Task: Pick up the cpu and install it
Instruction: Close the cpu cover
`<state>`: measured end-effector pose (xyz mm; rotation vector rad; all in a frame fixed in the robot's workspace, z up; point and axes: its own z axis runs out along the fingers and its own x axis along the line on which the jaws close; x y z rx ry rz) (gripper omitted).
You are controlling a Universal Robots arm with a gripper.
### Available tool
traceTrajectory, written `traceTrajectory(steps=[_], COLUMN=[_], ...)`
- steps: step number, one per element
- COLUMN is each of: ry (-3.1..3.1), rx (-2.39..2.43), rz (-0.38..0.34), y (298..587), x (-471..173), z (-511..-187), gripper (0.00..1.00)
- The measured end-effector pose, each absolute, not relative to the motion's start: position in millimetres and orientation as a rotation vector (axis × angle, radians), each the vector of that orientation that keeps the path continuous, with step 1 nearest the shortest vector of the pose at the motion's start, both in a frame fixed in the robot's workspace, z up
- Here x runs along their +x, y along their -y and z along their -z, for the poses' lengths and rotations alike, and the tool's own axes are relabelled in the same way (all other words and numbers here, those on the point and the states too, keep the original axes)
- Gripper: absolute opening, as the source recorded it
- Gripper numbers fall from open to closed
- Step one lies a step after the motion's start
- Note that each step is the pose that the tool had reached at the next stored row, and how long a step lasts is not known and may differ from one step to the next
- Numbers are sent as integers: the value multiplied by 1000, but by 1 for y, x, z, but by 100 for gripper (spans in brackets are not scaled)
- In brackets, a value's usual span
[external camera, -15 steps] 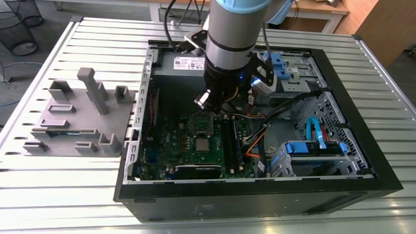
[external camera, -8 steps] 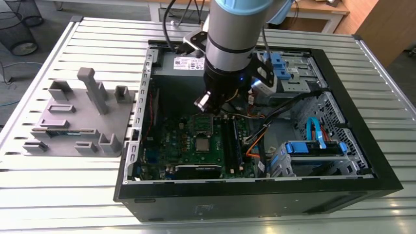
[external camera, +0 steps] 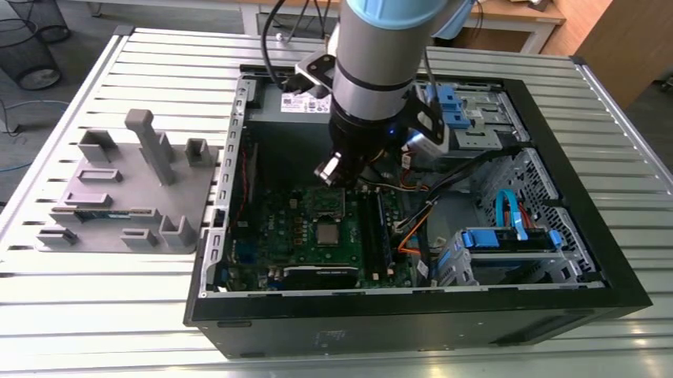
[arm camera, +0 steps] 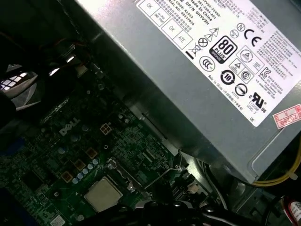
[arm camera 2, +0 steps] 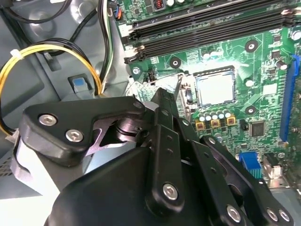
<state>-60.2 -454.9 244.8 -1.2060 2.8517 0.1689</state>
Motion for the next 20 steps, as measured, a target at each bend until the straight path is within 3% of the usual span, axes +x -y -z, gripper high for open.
traceTrajectory(steps=[20], ry=[-2826], rx=[-1273], rz=[-167], y=[473], x=[-60], z=[-245], gripper=[11])
